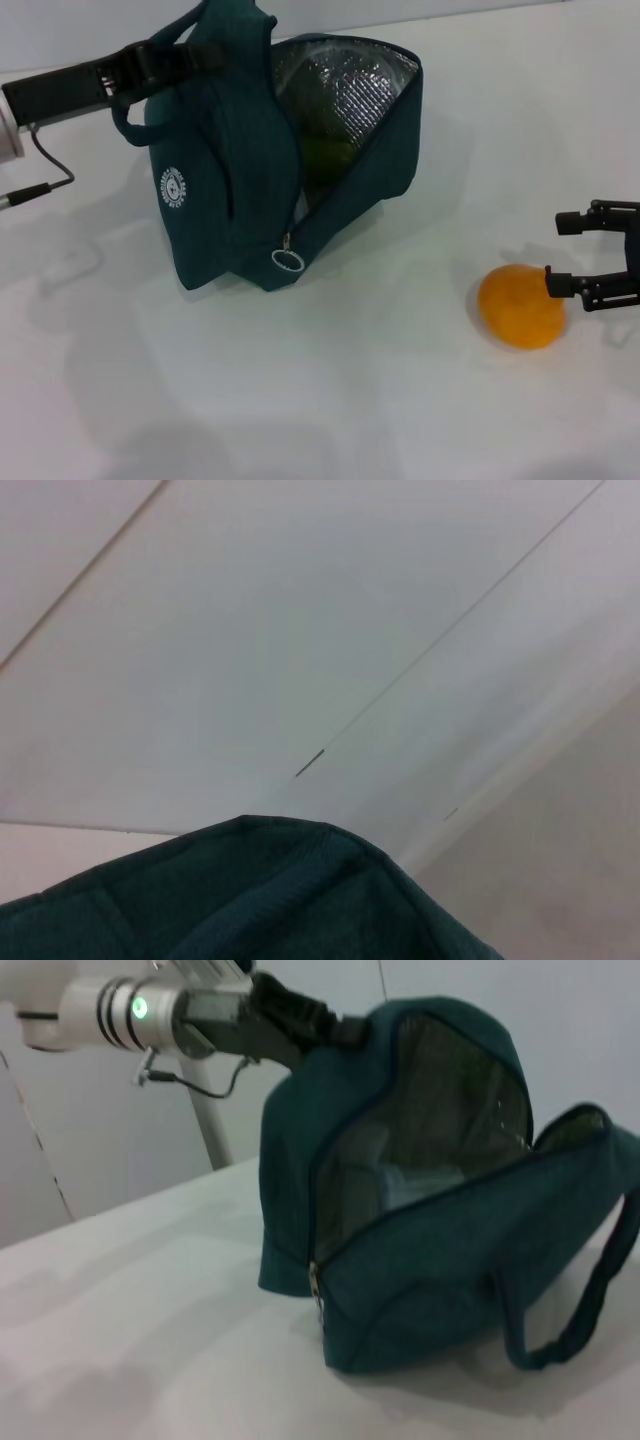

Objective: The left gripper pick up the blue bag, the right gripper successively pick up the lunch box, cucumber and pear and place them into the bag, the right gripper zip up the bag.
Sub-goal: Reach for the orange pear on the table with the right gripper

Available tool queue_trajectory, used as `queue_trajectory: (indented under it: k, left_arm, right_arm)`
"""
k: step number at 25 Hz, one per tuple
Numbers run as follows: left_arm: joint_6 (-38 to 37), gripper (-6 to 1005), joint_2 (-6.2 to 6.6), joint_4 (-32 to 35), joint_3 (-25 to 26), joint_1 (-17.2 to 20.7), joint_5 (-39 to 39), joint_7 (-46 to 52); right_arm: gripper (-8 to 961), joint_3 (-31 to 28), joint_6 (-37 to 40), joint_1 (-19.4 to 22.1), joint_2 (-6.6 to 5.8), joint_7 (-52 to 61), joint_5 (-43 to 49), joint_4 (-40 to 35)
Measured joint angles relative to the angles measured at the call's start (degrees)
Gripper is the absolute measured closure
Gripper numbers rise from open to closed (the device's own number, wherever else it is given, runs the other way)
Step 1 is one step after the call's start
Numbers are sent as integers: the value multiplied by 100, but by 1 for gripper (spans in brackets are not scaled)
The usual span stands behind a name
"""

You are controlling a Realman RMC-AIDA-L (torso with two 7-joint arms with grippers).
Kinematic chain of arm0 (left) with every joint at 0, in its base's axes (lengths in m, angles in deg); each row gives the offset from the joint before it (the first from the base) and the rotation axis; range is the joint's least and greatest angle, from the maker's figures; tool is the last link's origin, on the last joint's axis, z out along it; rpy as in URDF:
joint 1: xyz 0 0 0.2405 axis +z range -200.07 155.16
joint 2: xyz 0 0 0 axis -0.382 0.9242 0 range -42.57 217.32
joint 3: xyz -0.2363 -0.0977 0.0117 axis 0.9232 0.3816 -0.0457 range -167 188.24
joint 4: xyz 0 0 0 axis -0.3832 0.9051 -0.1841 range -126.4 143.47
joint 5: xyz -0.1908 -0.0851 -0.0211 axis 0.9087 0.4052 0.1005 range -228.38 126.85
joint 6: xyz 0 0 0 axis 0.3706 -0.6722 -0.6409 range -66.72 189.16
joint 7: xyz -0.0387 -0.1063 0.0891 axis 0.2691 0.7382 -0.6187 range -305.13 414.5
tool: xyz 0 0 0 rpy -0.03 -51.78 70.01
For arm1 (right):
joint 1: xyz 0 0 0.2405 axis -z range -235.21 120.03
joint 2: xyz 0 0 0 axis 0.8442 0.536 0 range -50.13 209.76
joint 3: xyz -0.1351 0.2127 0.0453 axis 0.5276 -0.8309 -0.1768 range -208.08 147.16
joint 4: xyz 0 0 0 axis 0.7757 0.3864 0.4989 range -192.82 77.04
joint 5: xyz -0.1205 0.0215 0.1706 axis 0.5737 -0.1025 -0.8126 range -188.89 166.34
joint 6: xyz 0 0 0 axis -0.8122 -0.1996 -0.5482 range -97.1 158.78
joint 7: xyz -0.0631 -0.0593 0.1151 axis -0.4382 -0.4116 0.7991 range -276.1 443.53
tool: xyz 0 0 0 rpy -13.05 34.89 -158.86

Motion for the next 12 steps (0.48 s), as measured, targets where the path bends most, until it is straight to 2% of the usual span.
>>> queue_trajectory:
  k: [8,12]
  left_arm:
    - [1,929,-4,0,1,48,4,-13]
    - [1,929,-3,0,41,61,11,-16]
  right_arm:
    - [124,-7,-14,-85,12,79,289,84]
    - [177,-8,-14,-95,19,116,304,87]
